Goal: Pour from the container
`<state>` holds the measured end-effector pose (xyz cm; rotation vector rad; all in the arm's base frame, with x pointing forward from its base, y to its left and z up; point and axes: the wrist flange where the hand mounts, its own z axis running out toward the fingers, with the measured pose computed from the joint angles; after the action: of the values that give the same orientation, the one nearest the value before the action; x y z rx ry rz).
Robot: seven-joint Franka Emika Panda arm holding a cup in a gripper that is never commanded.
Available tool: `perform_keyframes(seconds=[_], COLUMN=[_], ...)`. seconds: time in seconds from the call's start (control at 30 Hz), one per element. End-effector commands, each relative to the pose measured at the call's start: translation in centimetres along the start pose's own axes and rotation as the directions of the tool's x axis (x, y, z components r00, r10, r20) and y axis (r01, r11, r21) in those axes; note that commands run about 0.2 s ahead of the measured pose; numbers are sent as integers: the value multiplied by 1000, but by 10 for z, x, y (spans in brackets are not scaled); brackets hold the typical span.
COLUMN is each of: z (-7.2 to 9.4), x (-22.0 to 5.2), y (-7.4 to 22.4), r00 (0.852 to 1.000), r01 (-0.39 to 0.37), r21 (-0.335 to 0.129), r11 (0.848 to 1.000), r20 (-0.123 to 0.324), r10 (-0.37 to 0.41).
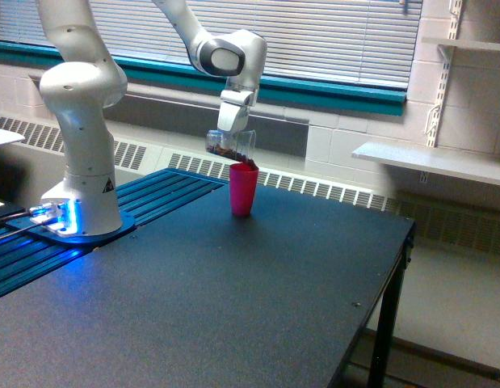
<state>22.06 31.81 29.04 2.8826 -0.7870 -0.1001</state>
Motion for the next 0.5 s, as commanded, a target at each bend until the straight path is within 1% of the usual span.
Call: perform_keyframes(seconds=[0.03,0.5], z=[2,9], x=[-3,-11], y=[-1,4], r00=[1000,1000], r01=[12,-1], r21=[-10,-24], r11=[1000,1000], r20=[2,19], r10=[-12,1])
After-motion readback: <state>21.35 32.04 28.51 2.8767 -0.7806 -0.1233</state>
